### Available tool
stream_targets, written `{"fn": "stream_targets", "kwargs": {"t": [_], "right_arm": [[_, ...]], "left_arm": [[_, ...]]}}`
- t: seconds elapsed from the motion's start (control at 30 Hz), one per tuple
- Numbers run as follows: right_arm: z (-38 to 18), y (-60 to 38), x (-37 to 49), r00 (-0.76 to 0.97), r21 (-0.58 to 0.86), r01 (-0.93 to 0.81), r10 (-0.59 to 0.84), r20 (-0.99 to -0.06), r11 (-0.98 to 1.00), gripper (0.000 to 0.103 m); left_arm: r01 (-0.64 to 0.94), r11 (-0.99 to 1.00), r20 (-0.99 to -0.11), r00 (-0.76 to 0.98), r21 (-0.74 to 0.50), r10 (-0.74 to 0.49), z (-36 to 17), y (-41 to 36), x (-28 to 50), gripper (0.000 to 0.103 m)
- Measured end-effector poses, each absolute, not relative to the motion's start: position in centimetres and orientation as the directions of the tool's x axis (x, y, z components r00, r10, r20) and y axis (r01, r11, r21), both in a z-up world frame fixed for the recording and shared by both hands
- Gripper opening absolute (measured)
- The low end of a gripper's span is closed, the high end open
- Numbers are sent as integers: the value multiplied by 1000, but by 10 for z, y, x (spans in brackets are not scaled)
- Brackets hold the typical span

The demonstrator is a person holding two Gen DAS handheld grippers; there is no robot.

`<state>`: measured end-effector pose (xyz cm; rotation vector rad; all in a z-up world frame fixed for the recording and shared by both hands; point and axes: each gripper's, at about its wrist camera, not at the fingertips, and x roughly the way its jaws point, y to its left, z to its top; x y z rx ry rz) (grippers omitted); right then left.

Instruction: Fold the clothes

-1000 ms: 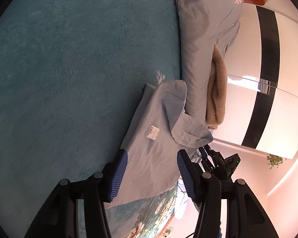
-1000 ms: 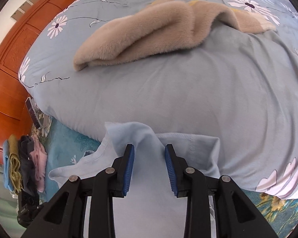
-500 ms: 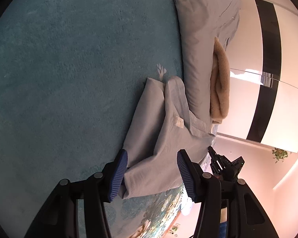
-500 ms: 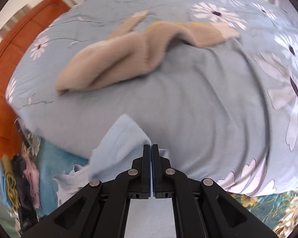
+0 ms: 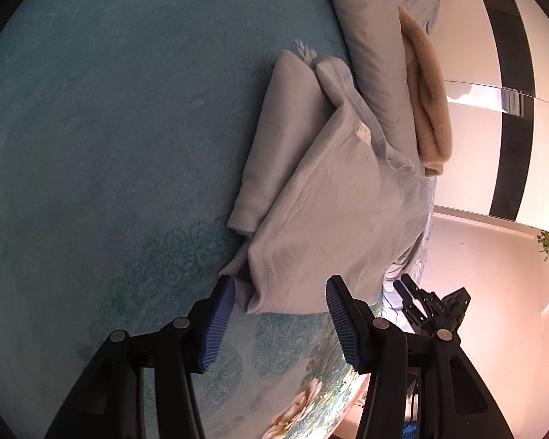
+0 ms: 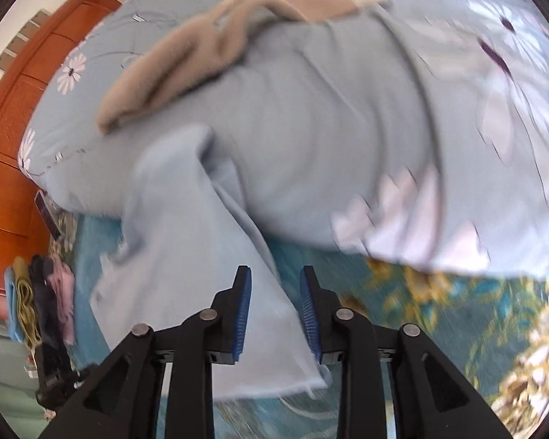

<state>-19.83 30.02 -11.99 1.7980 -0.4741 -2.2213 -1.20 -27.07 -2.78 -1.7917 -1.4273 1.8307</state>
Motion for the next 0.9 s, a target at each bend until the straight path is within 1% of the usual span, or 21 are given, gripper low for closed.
{"fn": "stream_targets", "kwargs": {"t": [0.07, 0.23, 0.37, 0.47, 0.63, 0.7, 0.73, 0.77, 0.8, 0.83, 0.87, 0.9], "right_arm": [[-132, 319, -176, -191, 434, -81, -413, -890, -897, 38], [-167, 349, -137, -188, 542, -277, -508, -840, -794, 39], [-181, 352, -127, -248, 645, -355, -597, -763, -677, 39], [-186, 348, -127, -267, 663, -373, -610, -746, -648, 39], [-187, 342, -125, -300, 672, -381, -602, -740, -636, 39], [-185, 340, -123, -315, 673, -378, -596, -739, -635, 36], [-184, 340, -123, -319, 676, -378, -596, -737, -633, 24], [-184, 339, -122, -320, 677, -377, -597, -736, -632, 14], [-182, 339, -122, -326, 681, -375, -598, -732, -629, 13], [-180, 338, -121, -332, 685, -369, -599, -728, -628, 10], [-176, 336, -121, -335, 687, -357, -600, -727, -633, 8], [-171, 333, -120, -335, 687, -338, -600, -726, -643, 8]], "left_arm": [[509, -479, -653, -243, -716, 718, -34, -272, 3, 56], [624, -327, -602, -296, -709, 742, -53, -273, 23, 56], [664, -224, -564, -355, -714, 746, -61, -271, 27, 56], [675, -172, -547, -394, -718, 738, -63, -271, 25, 56], [679, -196, -574, -390, -707, 720, -63, -268, 23, 54], [676, -196, -582, -406, -710, 704, -60, -270, 26, 53], [676, -197, -589, -415, -710, 694, -59, -271, 29, 50], [679, -202, -599, -420, -706, 682, -58, -272, 31, 39], [681, -215, -613, -419, -700, 670, -56, -273, 33, 21], [684, -230, -629, -416, -693, 657, -54, -274, 35, 12], [683, -241, -639, -418, -690, 646, -51, -276, 37, 7], [677, -246, -641, -424, -694, 640, -48, -277, 39, 7]]}}
